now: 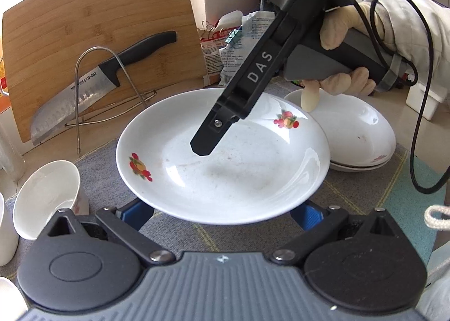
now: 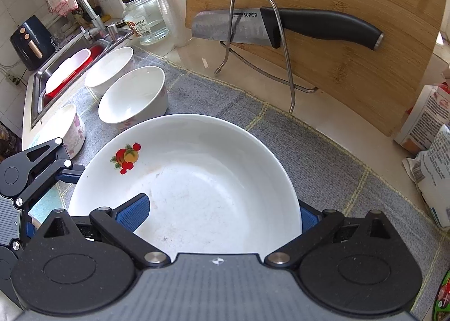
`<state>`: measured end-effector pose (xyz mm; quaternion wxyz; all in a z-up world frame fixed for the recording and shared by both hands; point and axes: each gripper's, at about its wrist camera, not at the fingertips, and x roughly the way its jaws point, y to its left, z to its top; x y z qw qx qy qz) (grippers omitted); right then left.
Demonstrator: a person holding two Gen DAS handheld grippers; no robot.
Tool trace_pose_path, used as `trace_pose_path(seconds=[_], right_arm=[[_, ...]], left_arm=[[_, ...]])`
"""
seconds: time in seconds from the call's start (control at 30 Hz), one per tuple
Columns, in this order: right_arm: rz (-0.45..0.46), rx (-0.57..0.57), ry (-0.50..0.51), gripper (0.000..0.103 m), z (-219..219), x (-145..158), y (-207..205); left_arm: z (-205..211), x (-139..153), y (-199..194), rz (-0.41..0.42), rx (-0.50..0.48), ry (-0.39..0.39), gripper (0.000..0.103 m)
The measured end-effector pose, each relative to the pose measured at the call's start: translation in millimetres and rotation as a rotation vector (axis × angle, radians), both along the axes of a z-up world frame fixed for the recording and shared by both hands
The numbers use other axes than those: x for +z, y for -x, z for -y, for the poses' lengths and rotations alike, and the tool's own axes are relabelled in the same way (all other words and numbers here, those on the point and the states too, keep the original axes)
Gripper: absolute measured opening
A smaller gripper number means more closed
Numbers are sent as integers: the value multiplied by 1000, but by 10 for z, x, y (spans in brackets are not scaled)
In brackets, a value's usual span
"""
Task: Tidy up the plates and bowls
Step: 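Lift the flower plate off the towel with both grippers, then carry the flower plate with both grippers over the plate stack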
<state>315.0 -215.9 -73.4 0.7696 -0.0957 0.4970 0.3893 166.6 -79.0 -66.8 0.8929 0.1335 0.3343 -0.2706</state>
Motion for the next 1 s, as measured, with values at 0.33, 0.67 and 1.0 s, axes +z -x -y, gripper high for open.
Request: trace_pose_path(seconds=[0.33,0.67,1.0], right_arm=[[22,-84,-3,103,346,112,255],[38,-198,0,103,705,162,451],[29,-326,2,103,1074,94,645]], left_arm=[[171,74,105,17,-96,-4,102],[380,98,79,33,-217,-19,102],[655,103,109,30,-346,-25,102]])
